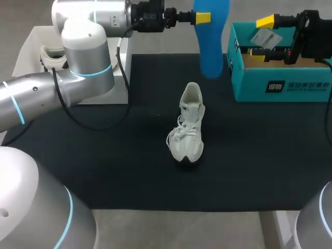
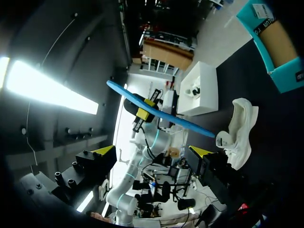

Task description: Take the shoe out of the shoebox, open the shoe tongue, remove and reinsert the insole, then place the shoe into the shoebox

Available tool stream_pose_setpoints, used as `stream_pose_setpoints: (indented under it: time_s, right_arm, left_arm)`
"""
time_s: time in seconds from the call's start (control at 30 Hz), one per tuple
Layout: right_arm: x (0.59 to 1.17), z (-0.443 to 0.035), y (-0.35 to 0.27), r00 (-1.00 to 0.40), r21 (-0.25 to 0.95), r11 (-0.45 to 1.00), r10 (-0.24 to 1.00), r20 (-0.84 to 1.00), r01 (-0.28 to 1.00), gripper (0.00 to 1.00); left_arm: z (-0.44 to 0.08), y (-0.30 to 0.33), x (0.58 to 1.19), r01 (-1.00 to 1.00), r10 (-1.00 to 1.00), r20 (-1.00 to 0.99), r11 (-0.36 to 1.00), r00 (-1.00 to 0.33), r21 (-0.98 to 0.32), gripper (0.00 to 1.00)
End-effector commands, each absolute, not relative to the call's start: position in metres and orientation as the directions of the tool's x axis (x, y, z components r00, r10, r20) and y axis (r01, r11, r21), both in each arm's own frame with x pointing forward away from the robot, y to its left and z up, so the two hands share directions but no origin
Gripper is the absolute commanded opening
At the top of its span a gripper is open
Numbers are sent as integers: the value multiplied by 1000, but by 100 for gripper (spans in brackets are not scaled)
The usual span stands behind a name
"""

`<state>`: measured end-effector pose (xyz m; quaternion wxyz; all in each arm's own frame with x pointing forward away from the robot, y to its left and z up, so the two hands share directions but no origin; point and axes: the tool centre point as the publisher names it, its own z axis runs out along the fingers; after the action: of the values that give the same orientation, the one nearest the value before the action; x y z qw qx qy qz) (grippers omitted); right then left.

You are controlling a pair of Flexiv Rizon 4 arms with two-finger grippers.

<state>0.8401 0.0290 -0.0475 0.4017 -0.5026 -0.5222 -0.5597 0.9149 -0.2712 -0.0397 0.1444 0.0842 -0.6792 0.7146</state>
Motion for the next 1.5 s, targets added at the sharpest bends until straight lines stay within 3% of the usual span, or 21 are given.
stream_pose_setpoints:
  time_s: [0.03, 0.23, 0.33, 0.47, 0.57, 0.63, 1.23, 1.33, 1.5]
  right_arm:
    - [841, -48, 30, -172, 181, -133, 76, 982, 975, 100]
    - [841, -48, 30, -172, 181, -133, 76, 982, 975, 100]
    - [841, -48, 30, -172, 181, -133, 76, 982, 975, 100]
    - [841, -48, 30, -172, 181, -133, 76, 982, 975, 100]
    - [841, -48, 30, -172, 181, -133, 76, 982, 975, 100]
    - [841, -48, 30, -172, 181, -133, 76, 982, 975, 100]
    - [841, -48, 30, -172, 181, -133, 76, 982, 975, 100]
    - [841, -48, 30, -172, 181, -133, 76, 982, 975, 100]
    - [841, -48, 30, -172, 181, -133, 76, 982, 975, 100]
  left_arm:
    - [-42, -274, 909, 66, -65, -53, -219, -996, -974, 0]
    - [-42, -274, 909, 66, -65, -53, -219, -996, -974, 0]
    - [-40, -277, 913, 294, -21, -301, -290, -953, -911, 0]
    - [-30, -282, 918, 466, -32, -490, -367, -871, -805, 0]
    - [-25, -283, 923, 575, 6, -613, -336, -790, -746, 0]
    - [-22, -282, 921, 573, 77, -615, -285, -785, -768, 0]
    - [-22, -282, 921, 573, 77, -615, -285, -785, -768, 0]
    - [-20, -285, 923, 743, 96, -791, -289, -604, -603, 0]
    - [-15, -283, 930, 942, 12, -987, -295, -161, -157, 0]
